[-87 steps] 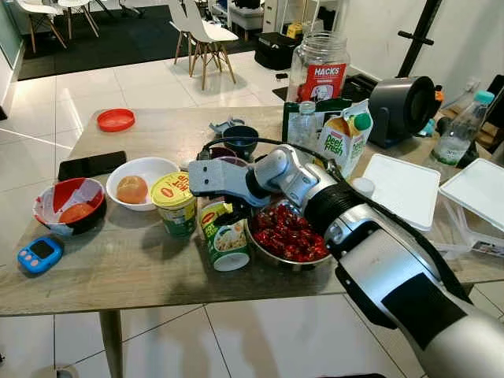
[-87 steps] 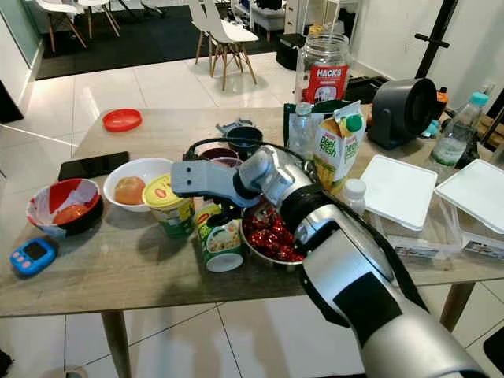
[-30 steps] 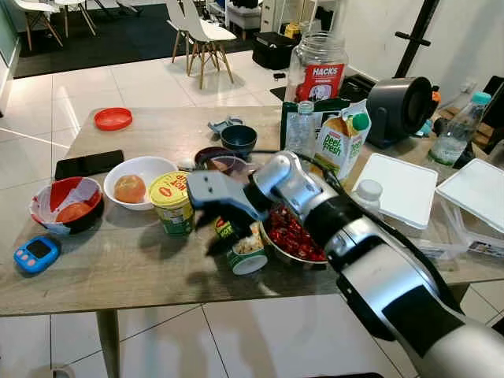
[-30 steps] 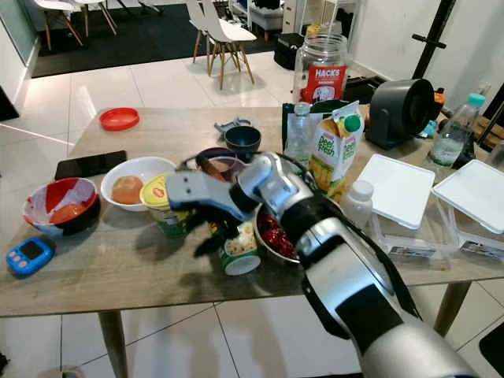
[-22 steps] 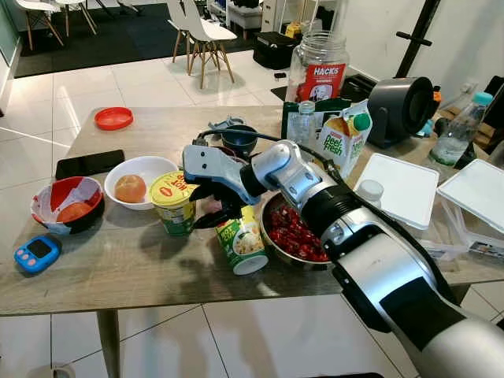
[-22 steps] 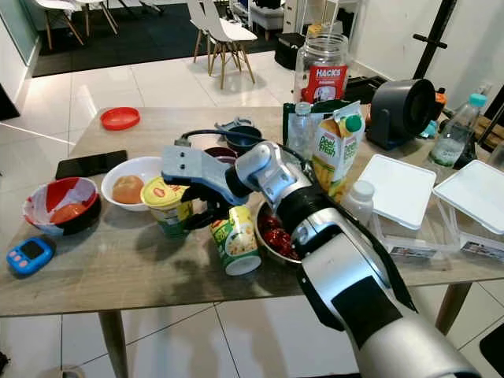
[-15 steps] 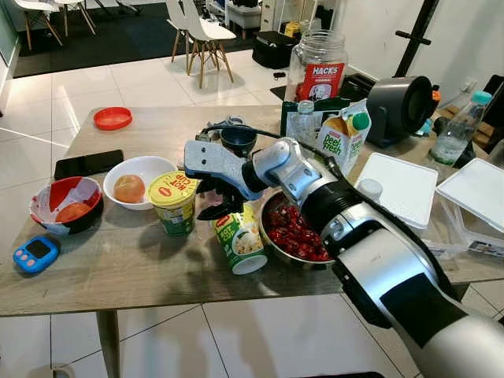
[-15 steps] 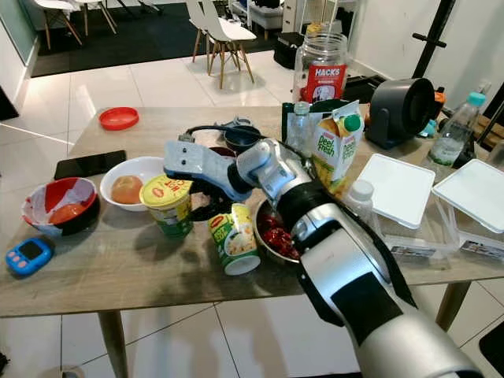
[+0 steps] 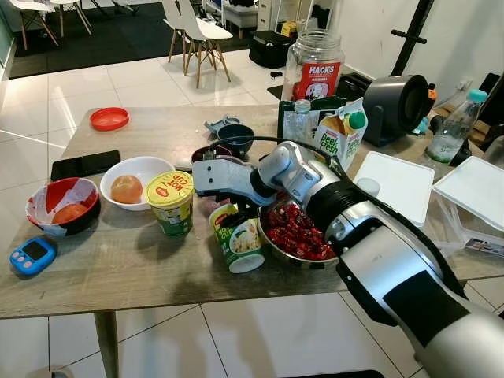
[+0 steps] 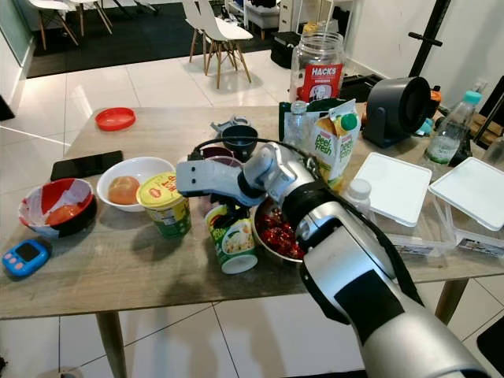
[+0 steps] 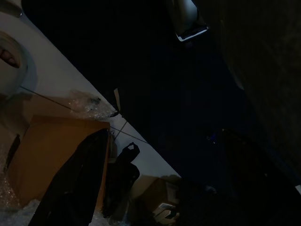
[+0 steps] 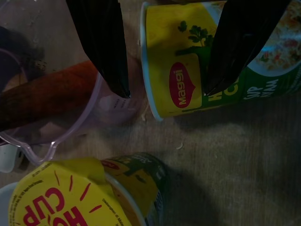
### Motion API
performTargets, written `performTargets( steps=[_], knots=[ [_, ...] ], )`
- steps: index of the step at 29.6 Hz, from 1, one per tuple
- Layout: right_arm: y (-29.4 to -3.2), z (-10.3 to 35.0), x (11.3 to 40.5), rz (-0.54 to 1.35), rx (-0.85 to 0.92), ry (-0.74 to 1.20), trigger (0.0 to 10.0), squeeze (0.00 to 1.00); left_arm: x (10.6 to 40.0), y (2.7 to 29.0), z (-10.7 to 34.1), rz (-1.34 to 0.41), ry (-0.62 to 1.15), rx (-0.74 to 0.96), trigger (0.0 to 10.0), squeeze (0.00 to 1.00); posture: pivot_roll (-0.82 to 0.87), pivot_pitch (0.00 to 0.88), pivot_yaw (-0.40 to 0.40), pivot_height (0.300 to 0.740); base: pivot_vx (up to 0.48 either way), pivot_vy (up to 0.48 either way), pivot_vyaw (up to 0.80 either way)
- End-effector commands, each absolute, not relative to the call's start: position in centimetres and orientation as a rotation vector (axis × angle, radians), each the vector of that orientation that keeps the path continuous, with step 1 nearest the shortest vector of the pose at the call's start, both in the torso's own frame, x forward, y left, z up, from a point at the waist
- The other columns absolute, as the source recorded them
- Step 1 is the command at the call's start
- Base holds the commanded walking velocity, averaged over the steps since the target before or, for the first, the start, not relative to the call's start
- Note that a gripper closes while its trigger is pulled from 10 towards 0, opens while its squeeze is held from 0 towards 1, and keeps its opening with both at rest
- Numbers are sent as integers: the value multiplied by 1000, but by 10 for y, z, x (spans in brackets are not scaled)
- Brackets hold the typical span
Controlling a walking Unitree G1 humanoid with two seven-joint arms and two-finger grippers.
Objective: Restocking fridge
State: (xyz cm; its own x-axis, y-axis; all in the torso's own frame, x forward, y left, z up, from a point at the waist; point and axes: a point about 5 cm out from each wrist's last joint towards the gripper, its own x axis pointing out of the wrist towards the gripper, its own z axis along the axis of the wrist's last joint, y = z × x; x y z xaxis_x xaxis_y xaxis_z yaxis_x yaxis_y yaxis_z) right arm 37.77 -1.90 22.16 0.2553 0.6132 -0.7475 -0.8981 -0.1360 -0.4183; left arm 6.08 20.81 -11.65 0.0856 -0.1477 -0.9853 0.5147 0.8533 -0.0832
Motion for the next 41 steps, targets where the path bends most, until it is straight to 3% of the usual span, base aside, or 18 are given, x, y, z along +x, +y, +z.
performTargets(
  steps=[1,11,18,22,27,31,41],
  knots=[
    [-23,221,380,1327,-1106,371,10000,0,57,207,-117,-516,1416,318,10000,0,-63,65,-56,740,0,0,0],
    [-30,223,380,1360,-1193,403,10000,0,57,207,-117,-520,1416,317,10000,0,-67,60,-56,740,0,0,0],
    [-27,224,373,1485,-1040,452,10000,0,57,207,-117,-522,1415,321,10000,0,-67,60,-55,740,0,0,0],
    [-19,230,366,1609,-771,489,10000,0,56,207,-117,-523,1413,323,10000,0,-71,55,-57,740,0,0,0],
    [-15,238,363,1656,-626,471,10000,0,56,207,-117,-522,1412,322,10000,0,-70,60,-58,740,0,0,0],
    [-12,246,367,1605,-540,432,10000,0,56,208,-117,-523,1414,319,10000,0,-71,63,-58,740,0,0,0],
    [-19,240,379,1369,-587,457,10000,0,55,209,-117,-519,1417,315,10000,0,-64,78,-64,740,0,0,0]
  ],
)
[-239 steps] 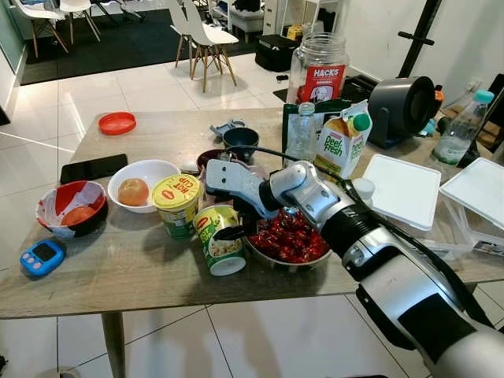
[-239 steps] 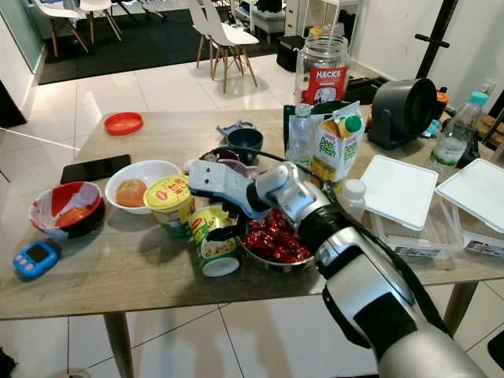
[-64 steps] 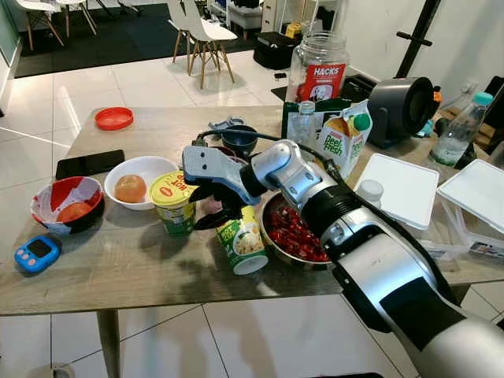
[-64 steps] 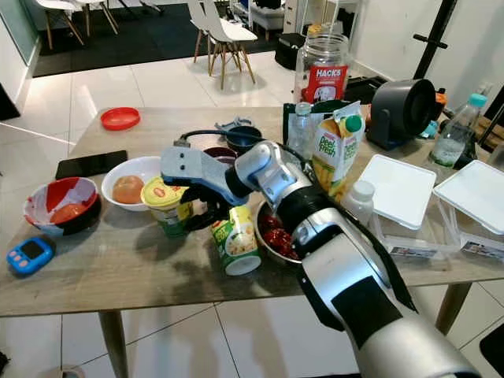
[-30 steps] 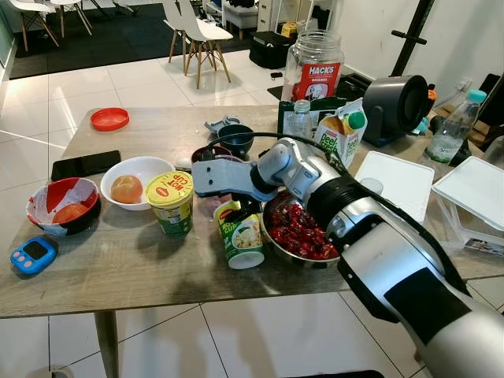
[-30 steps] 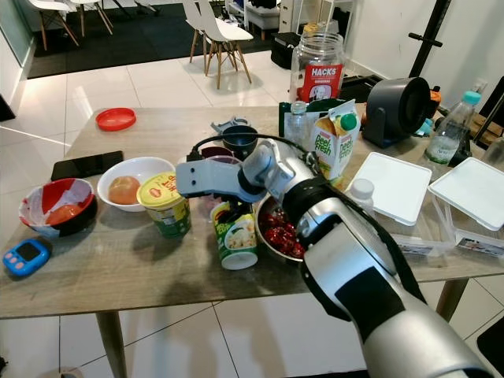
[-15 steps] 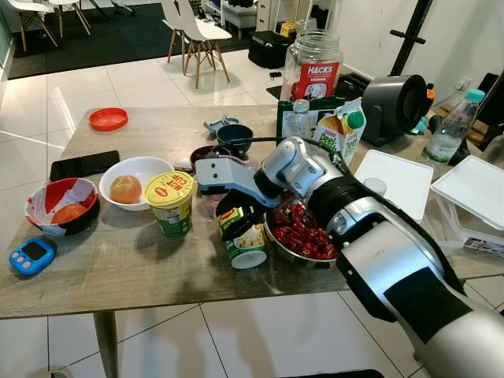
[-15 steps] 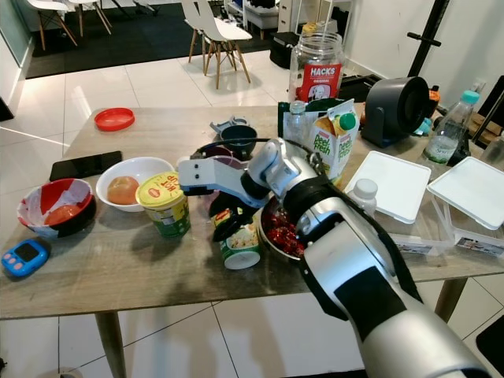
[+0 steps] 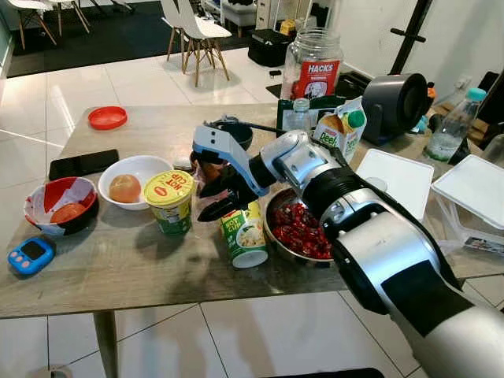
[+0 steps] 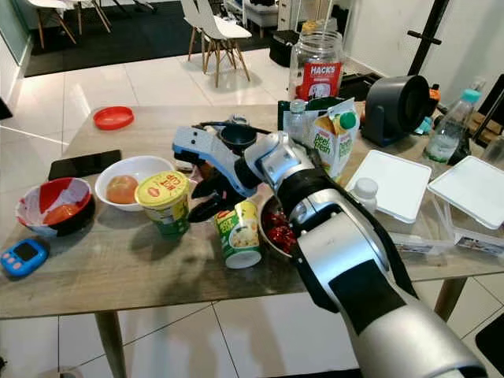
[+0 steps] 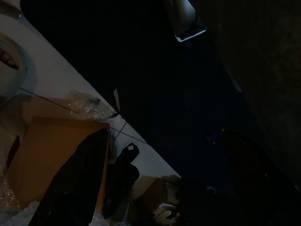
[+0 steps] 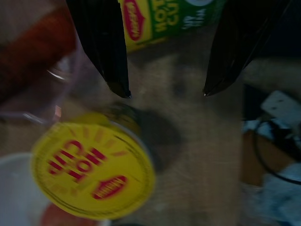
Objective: Restocking fridge
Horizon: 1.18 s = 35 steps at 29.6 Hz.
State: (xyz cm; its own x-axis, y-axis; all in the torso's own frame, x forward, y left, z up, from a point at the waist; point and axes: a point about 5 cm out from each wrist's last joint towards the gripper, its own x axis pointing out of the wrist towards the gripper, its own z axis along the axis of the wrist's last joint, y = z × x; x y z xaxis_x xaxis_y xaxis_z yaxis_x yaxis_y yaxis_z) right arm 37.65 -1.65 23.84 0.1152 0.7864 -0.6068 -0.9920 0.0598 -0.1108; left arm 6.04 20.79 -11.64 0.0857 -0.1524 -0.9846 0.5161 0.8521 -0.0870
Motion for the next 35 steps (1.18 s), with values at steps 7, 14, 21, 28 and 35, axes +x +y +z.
performTargets(
  steps=[7,14,21,28,35],
  knots=[
    [-33,240,387,1254,-628,474,10000,0,49,209,-118,-520,1431,306,10000,0,-59,111,-75,740,0,0,0],
    [-43,246,391,1204,-654,473,10000,0,41,209,-118,-522,1449,294,10000,0,-61,141,-79,740,0,0,0],
    [-54,249,393,1200,-720,508,10000,0,34,209,-119,-525,1463,290,10000,0,-67,167,-83,740,0,0,0],
    [-60,249,392,1238,-773,547,10000,0,32,209,-119,-526,1462,290,10000,0,-72,179,-85,740,0,0,0],
    [-63,248,390,1266,-848,599,10000,0,33,208,-119,-526,1455,292,10000,0,-78,174,-92,740,0,0,0]
  ],
)
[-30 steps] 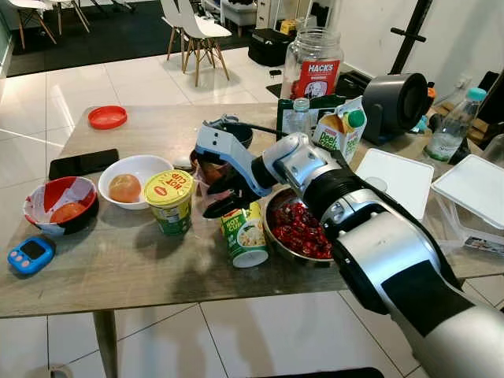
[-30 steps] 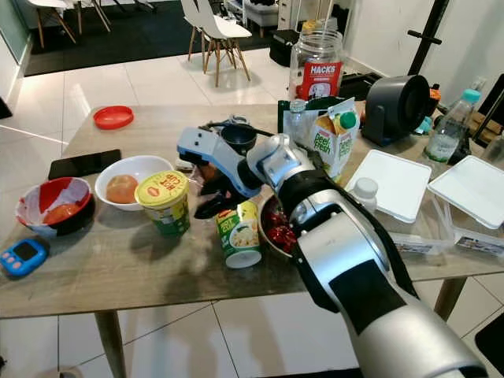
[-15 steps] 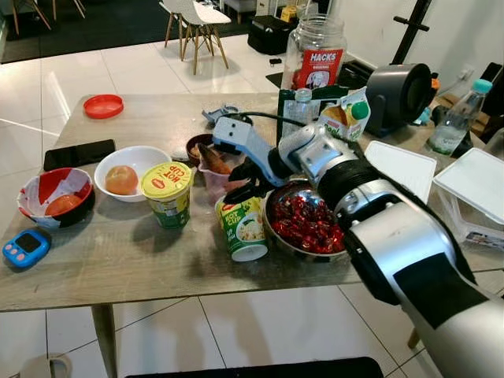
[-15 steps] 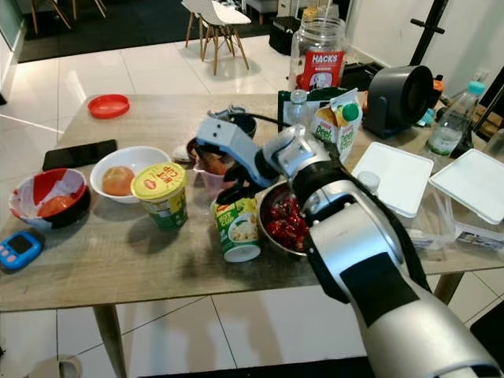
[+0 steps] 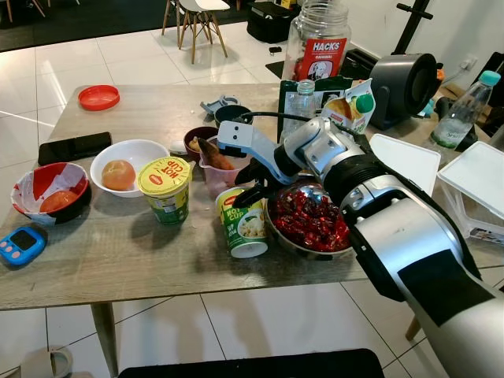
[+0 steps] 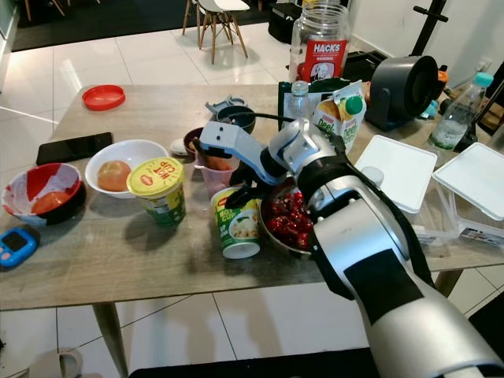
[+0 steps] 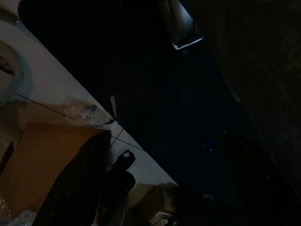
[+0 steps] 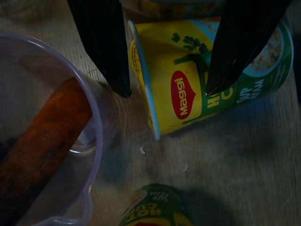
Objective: Restocking fridge
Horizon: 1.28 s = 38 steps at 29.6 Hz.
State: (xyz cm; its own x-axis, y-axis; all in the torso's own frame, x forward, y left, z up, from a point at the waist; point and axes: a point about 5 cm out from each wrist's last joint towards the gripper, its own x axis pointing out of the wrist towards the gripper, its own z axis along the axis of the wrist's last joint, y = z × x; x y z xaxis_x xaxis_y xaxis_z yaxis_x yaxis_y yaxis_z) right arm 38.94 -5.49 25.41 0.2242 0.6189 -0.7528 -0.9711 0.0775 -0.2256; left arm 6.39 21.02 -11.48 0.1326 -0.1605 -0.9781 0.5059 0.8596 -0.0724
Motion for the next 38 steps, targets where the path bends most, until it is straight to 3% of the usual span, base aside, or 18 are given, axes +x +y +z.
performTargets(
  steps=[1,23,24,25,26,38],
  knots=[
    [-63,248,390,1266,-848,599,10000,0,33,208,-119,-526,1455,292,10000,0,-78,174,-92,740,0,0,0],
    [-67,238,384,1340,-966,735,10000,0,36,205,-119,-525,1443,281,10000,0,-93,167,-109,740,0,0,0],
    [-67,238,384,1343,-967,738,8902,0,36,205,-119,-525,1442,281,10000,0,-93,167,-110,740,0,0,0],
    [-67,238,384,1343,-967,738,8902,0,36,205,-119,-525,1442,281,10000,0,-93,167,-110,740,0,0,0],
    [-67,238,384,1345,-966,739,314,0,37,205,-119,-525,1442,280,10000,0,-94,167,-110,740,0,0,0],
    [-58,243,383,1372,-943,700,0,0,38,206,-119,-521,1439,278,10000,0,-91,164,-110,740,0,0,0]
  ],
)
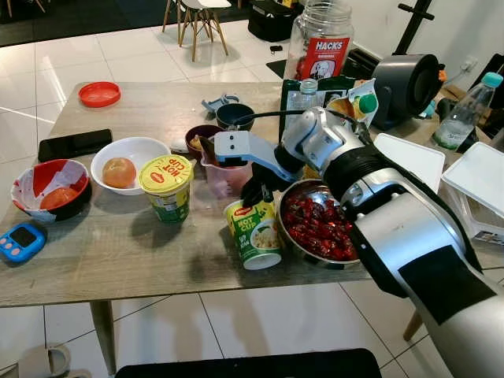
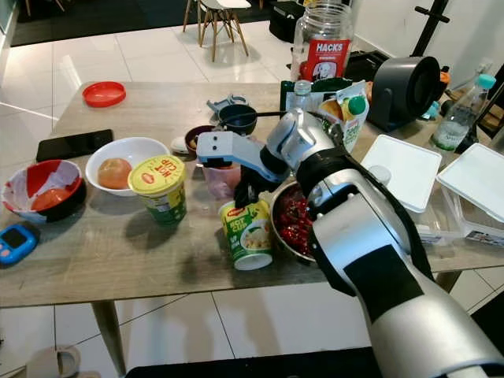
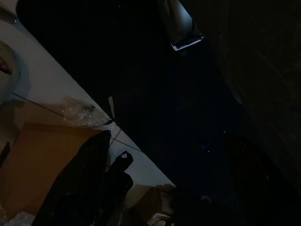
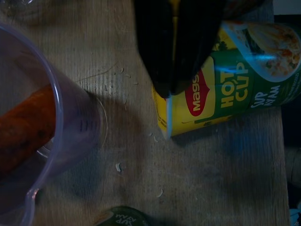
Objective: Restocking fridge
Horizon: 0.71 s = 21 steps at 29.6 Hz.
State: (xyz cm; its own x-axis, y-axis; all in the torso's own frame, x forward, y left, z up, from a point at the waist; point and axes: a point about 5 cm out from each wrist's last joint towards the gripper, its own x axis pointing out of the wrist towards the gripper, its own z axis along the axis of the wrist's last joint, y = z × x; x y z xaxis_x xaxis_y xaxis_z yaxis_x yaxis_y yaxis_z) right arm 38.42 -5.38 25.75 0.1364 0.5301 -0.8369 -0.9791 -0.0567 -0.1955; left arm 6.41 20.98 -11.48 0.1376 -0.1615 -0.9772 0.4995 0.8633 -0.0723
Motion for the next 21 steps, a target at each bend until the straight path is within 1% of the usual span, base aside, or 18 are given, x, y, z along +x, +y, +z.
performTargets(
  steps=[1,4,6,9,10,11,14,21],
  knots=[
    [-58,243,383,1372,-943,700,0,0,38,206,-119,-521,1439,278,10000,0,-91,164,-110,740,0,0,0],
    [-55,245,383,1377,-932,678,0,0,39,206,-119,-519,1438,277,10000,0,-89,164,-109,740,0,0,0],
    [-50,249,383,1384,-901,638,0,0,39,206,-119,-518,1437,277,10000,0,-88,162,-108,740,0,0,0],
    [-39,260,380,1444,-823,532,0,0,40,206,-119,-516,1436,277,10000,0,-84,159,-106,740,0,0,0],
    [-39,260,380,1444,-823,532,0,0,40,206,-119,-516,1436,277,10000,0,-84,159,-106,740,0,0,0],
    [-34,268,379,1466,-767,475,0,0,40,207,-119,-515,1435,277,10000,0,-85,157,-104,740,0,0,0],
    [-27,285,378,1507,-673,353,0,0,41,207,-119,-514,1433,279,10000,0,-85,153,-95,740,0,0,0],
    [-29,299,378,1516,-594,266,0,0,43,208,-118,-518,1431,287,10000,0,-87,146,-80,740,0,0,0]
  ],
)
